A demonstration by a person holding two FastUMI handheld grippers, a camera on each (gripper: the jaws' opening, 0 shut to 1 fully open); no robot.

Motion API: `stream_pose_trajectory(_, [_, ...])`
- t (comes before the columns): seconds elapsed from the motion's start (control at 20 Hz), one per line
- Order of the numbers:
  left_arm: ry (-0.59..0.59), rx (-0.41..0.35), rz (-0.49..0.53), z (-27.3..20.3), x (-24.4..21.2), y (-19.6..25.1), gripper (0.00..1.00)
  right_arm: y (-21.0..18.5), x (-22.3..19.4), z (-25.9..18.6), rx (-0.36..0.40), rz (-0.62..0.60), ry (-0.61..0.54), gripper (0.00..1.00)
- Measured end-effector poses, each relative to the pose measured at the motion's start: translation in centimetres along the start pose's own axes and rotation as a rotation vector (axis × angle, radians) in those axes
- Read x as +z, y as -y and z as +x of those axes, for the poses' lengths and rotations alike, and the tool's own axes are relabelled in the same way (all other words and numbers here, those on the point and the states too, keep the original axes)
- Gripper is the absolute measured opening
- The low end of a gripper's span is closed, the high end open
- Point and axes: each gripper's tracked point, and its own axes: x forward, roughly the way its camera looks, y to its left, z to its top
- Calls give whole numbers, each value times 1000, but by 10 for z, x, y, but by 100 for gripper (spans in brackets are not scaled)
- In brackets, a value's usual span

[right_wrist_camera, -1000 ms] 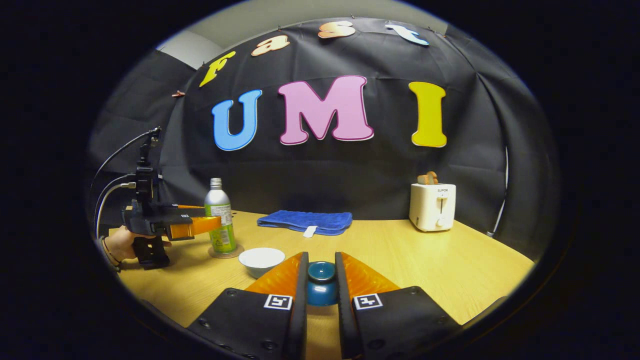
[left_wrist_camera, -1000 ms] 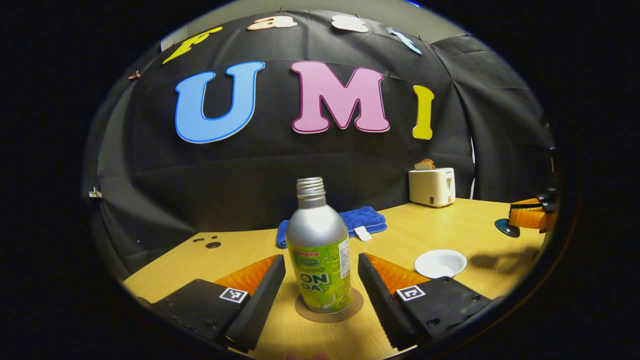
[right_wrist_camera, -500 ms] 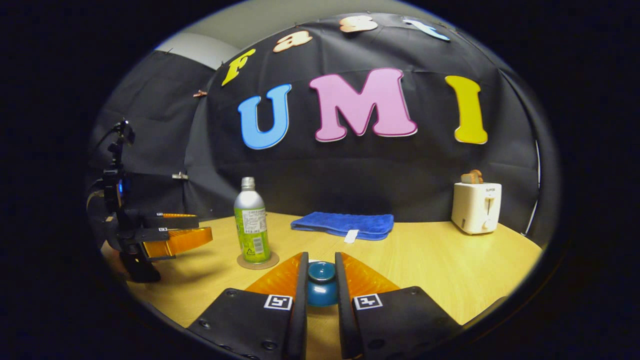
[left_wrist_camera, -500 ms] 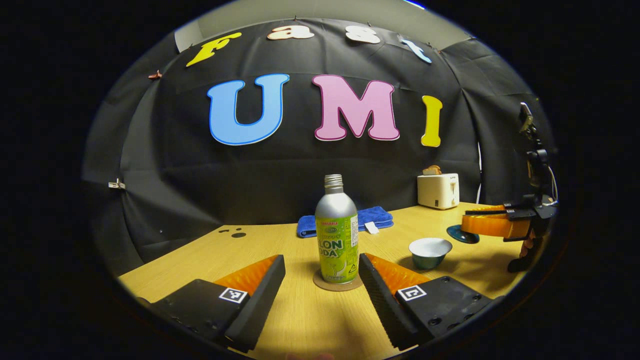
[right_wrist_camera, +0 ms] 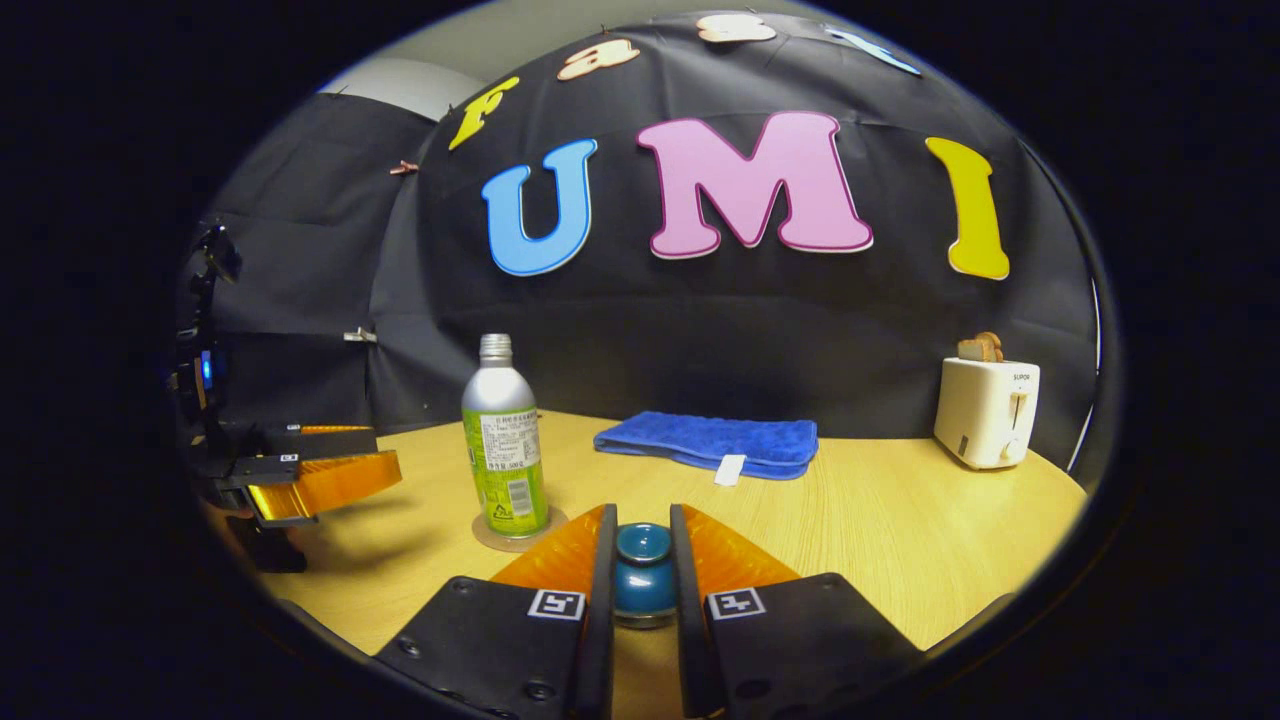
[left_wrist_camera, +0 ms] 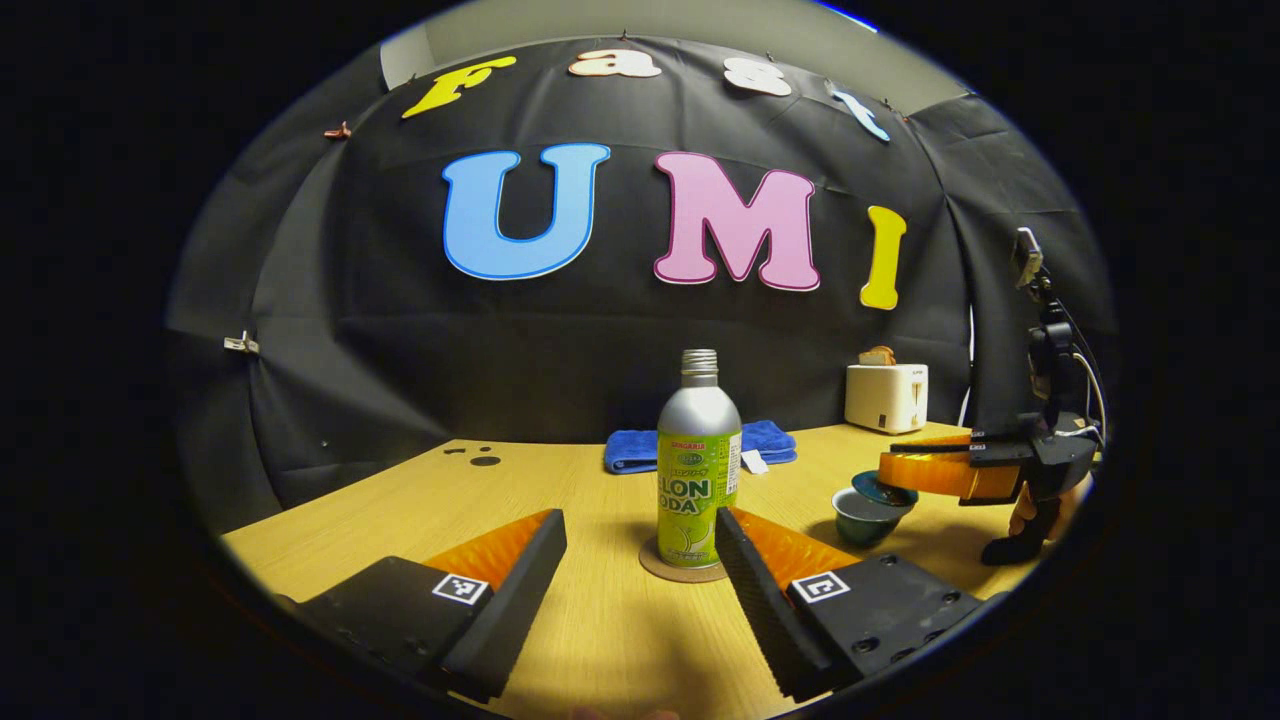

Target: Open the teacup lid with one hand, grasp the water bottle and pour water into the teacup with the other hand; after pouring, place the water bottle on the coaster and then close the teacup lid.

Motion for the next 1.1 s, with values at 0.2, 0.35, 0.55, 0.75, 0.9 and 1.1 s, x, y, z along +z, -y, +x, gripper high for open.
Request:
stream_pose_trajectory(0.2, [0, -5, 1, 0, 0, 0, 94, -1, -6, 5, -5, -26, -42, 30])
stream_pose_trajectory(0.35, [0, -11, 1, 1, 0, 0, 94, 2, -6, 7, -20, -18, -51, 30])
stream_pose_trajectory(0.55, [1, -13, 1, 1, -1, -1, 94, 3, -12, 12, -24, -13, -87, 25])
stream_pose_trajectory(0.75, [2, -14, 1, 1, -1, -2, 94, 2, -13, 10, -26, -29, -101, 29])
stream_pose_trajectory(0.9, [2, -14, 1, 0, -1, -2, 94, 2, -12, 5, -25, -13, -96, 40])
stream_pose_trajectory(1.1, [3, -15, 1, 1, -1, -2, 94, 6, 7, -17, -70, 16, 26, 66])
